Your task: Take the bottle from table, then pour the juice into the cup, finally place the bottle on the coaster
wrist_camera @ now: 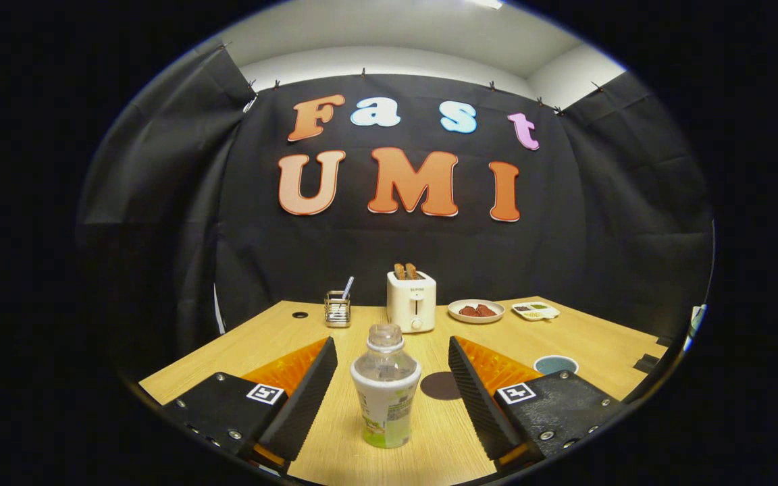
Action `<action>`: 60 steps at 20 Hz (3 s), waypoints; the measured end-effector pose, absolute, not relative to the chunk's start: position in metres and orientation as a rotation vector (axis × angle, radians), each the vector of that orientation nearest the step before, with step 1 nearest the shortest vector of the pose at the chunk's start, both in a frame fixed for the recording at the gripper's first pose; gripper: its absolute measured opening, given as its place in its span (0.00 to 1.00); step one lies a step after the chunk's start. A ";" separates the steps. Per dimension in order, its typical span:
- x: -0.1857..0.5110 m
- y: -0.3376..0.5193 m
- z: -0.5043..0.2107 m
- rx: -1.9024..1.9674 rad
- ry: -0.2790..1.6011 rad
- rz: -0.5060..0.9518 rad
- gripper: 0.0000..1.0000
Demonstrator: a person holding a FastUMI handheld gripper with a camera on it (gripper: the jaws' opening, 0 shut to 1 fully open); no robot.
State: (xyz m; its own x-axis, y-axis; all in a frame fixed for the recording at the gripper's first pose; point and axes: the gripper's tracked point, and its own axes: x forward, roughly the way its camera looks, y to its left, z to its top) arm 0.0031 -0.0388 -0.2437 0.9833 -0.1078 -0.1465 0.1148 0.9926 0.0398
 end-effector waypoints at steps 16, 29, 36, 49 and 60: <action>0.028 -0.028 -0.330 0.039 0.292 -0.028 0.62; 0.042 -0.040 -0.298 0.658 0.304 0.074 0.55; 0.062 -0.081 -0.284 1.027 0.238 -0.012 0.55; 0.067 -0.124 -0.294 1.478 0.182 -0.126 0.55; 0.067 -0.139 -0.289 1.727 0.102 -0.152 0.55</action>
State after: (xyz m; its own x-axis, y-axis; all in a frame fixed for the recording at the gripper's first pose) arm 0.0669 -0.1393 -0.2886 0.9871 -0.0184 -0.1592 0.1542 -0.1613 0.9748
